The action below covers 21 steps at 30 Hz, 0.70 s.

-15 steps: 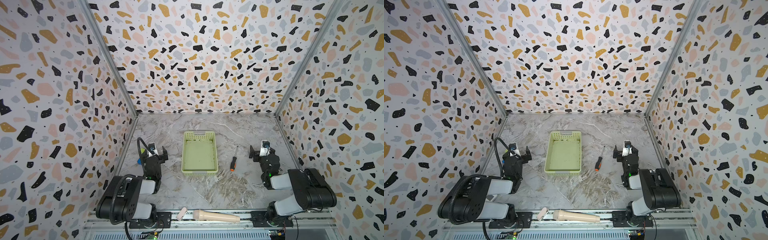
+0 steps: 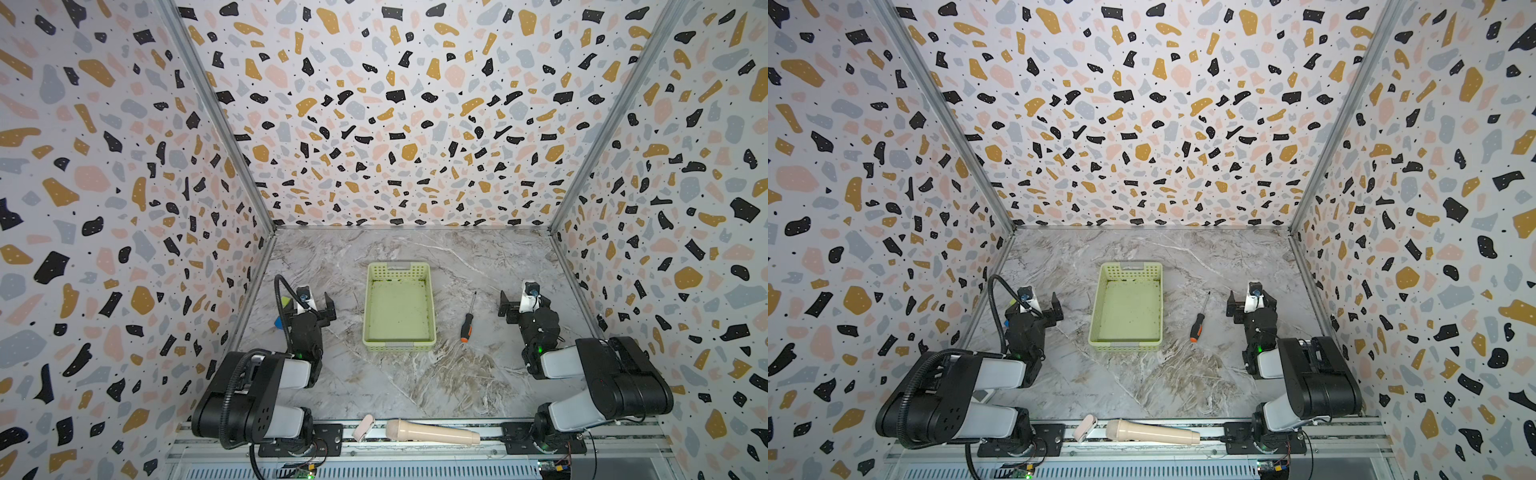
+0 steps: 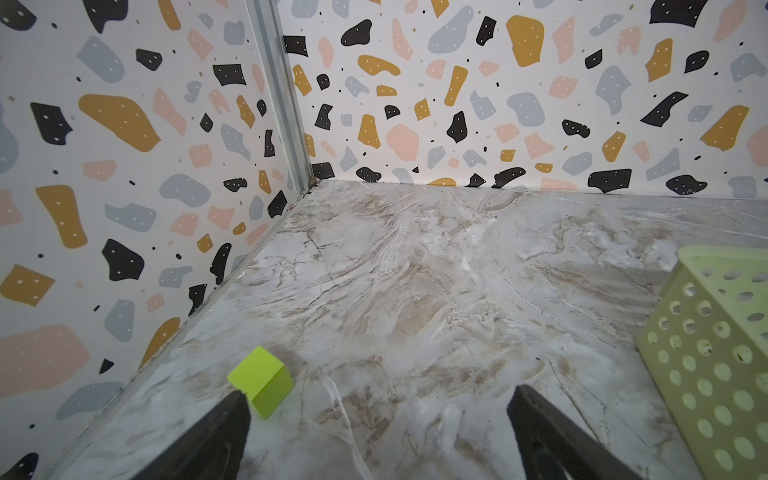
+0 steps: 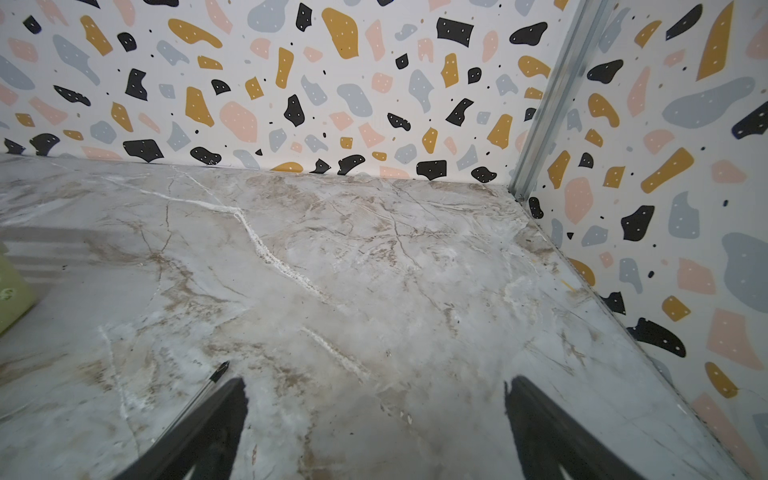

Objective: Put the screwdriver in the bin

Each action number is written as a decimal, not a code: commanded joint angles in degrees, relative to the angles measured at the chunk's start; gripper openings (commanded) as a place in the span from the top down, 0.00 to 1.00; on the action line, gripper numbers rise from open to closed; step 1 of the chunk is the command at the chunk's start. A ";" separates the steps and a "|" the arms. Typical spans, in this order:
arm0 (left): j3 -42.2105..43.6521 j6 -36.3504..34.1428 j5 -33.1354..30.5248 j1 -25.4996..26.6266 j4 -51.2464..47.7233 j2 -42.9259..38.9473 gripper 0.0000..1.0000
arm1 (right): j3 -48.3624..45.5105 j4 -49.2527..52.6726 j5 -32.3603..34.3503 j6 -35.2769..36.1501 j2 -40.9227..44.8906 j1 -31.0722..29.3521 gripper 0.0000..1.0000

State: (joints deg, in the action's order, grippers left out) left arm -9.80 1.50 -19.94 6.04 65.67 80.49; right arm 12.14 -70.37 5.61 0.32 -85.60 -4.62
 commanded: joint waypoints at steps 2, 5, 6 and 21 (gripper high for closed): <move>0.05 -0.26 0.35 -0.33 2.64 -0.33 0.00 | -0.19 -1.17 0.45 -0.17 0.23 -0.30 0.01; 0.05 -0.21 0.37 -0.33 2.64 -0.33 0.00 | -0.19 -1.12 0.41 -0.17 0.17 -0.30 0.01; 0.05 -0.26 0.27 -0.33 2.63 -0.38 0.00 | -0.21 -1.16 0.44 -0.15 0.26 -0.30 0.01; -0.22 0.02 0.76 -0.73 2.67 0.19 0.00 | -0.19 -1.17 0.20 -0.32 0.17 -0.12 0.01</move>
State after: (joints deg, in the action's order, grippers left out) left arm -9.80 1.50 -19.88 5.98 65.67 80.49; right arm 12.14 -70.37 5.61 0.30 -85.60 -4.62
